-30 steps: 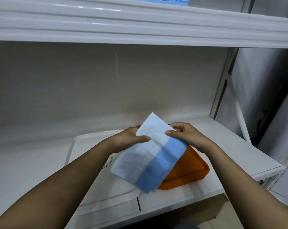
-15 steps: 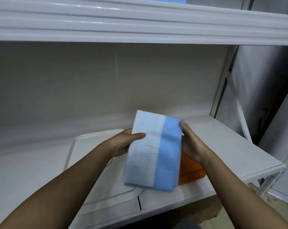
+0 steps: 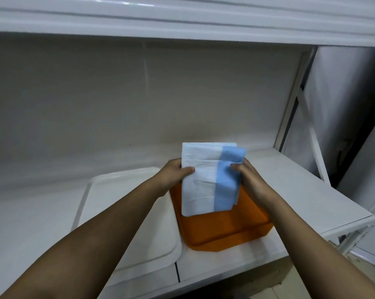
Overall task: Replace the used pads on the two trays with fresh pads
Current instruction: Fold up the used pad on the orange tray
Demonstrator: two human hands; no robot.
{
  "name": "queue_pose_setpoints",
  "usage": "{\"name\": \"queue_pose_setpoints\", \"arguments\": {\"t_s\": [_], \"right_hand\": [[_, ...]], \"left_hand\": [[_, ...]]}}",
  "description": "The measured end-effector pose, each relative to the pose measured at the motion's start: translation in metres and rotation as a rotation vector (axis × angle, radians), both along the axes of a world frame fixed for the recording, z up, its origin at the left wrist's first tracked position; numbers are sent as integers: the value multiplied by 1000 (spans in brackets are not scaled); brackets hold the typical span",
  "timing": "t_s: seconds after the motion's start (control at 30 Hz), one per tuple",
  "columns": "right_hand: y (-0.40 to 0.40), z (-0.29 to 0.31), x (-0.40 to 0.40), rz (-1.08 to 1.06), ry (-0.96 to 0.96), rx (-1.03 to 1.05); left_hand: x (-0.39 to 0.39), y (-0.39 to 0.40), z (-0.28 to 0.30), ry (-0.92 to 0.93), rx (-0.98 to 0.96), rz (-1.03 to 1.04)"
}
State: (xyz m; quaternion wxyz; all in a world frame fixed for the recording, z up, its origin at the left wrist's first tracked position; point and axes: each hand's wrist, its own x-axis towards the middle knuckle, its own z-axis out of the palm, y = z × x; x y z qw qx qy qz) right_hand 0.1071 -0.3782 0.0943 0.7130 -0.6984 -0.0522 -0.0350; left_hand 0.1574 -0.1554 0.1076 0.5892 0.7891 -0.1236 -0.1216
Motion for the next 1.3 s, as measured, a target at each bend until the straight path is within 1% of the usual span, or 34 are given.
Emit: {"name": "queue_pose_setpoints", "arguments": {"t_s": [0.07,0.2,0.27,0.33,0.37,0.43,0.53,0.57,0.6,0.63,0.7,0.77,0.83,0.87,0.9,0.97,1.03,1.07,1.1,1.13,1.2,1.27,1.3], "right_hand": [[-1,-7,3,-46,11,-1],[3,-24,21,-214,-20,-45],[-2,-24,32,-266,25,-39],[-10,-22,42,-253,-35,-17],[-13,-20,46,-237,-102,-8],[-15,-17,50,-206,-231,-39],[-21,-31,52,-151,-366,-247],[-23,-42,49,-127,-399,-310],[-24,-55,45,-93,-424,-356],[-25,-69,37,-63,-418,-395],[-26,-99,19,-27,-376,-514],[-34,-128,9,-28,-360,-766],[-42,-148,2,-3,-335,-1009],[-46,-153,1,9,-339,-1095],[-49,-155,0,22,-353,-1146],[-53,-153,-3,44,-353,-1183],[-57,-151,-3,63,-323,-1204],[-58,-148,-3,69,-305,-1216],[-58,-144,-3,71,-278,-1225],[-58,-140,-3,59,-256,-1224],[-52,-132,-1,-36,-278,-1197],[-38,-123,6,-94,-310,-1209],[-27,-121,10,-82,-326,-1223]], "left_hand": [[9,-3,-5,29,-14,4],[22,-7,-17,40,-2,-42],[26,-11,-19,-13,35,-32],[32,-16,-20,-99,16,6],[37,-20,-20,-166,9,27],[41,-22,-22,-365,53,86],[43,-14,-44,-768,246,102],[41,-10,-59,-851,329,75],[37,-6,-76,-890,412,49],[31,-2,-93,-899,504,27],[15,3,-124,-846,692,-49],[0,5,-147,-801,818,-128],[-10,7,-153,-784,913,-183],[-10,8,-155,-772,936,-219],[-9,8,-158,-773,960,-220],[-10,4,-162,-701,1032,-243],[-18,2,-157,-697,981,-229],[-22,-1,-152,-634,991,-253],[-23,-2,-152,-609,1030,-264],[-24,-2,-153,-556,1024,-281],[-24,4,-152,-522,976,-330],[-20,9,-152,-648,882,-324],[-18,11,-156,-643,793,-285]]}}
